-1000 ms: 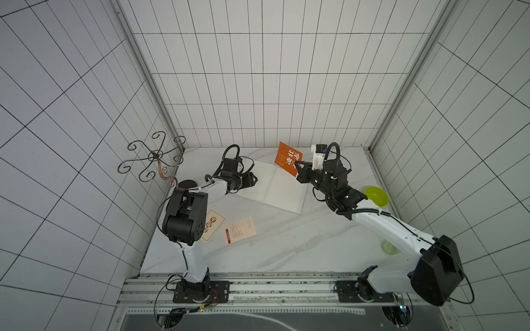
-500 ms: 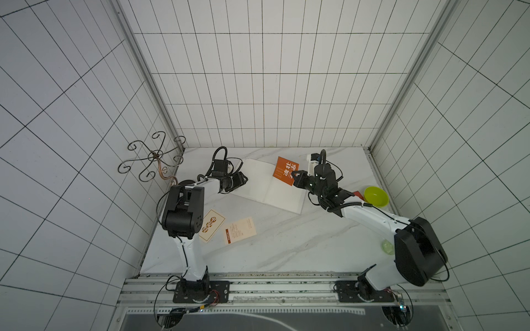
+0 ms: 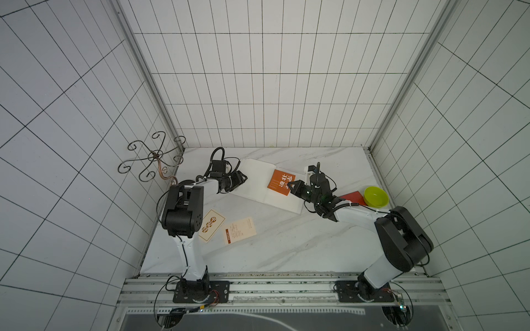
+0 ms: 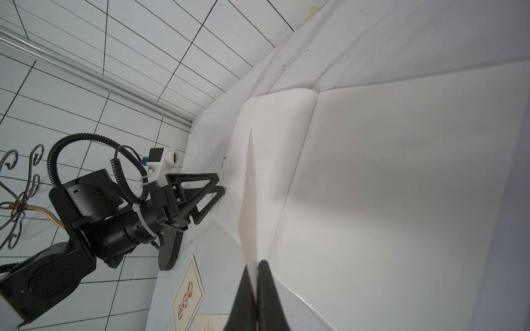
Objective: Place the photos into the photo albums
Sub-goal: Insert the photo into the photo album.
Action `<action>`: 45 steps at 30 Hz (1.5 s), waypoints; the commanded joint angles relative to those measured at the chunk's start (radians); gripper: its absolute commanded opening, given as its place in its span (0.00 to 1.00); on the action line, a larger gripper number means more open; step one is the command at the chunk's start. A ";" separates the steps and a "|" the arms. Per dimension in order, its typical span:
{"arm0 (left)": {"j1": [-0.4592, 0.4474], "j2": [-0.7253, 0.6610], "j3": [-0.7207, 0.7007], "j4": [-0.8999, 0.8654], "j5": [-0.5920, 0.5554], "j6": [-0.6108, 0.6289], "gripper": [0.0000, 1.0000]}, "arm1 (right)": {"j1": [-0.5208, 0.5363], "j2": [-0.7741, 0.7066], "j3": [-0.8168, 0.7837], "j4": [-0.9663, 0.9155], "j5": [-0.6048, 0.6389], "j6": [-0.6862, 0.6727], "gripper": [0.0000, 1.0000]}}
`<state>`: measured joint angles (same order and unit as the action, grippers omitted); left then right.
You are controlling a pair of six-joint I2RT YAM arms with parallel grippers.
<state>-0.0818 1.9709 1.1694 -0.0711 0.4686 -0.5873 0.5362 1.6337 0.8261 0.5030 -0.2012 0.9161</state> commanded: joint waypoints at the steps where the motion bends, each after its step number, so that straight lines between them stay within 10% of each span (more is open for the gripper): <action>1: 0.001 0.066 -0.061 -0.051 0.004 -0.066 0.63 | -0.010 0.023 -0.072 0.093 -0.019 0.073 0.00; 45: 0.089 0.042 -0.244 0.111 0.033 -0.258 0.62 | -0.061 0.260 -0.193 0.379 -0.155 0.279 0.00</action>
<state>-0.0082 1.9533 0.9890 0.2375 0.5682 -0.8177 0.4839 1.9011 0.6750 0.8574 -0.3489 1.1748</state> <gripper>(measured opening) 0.623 0.049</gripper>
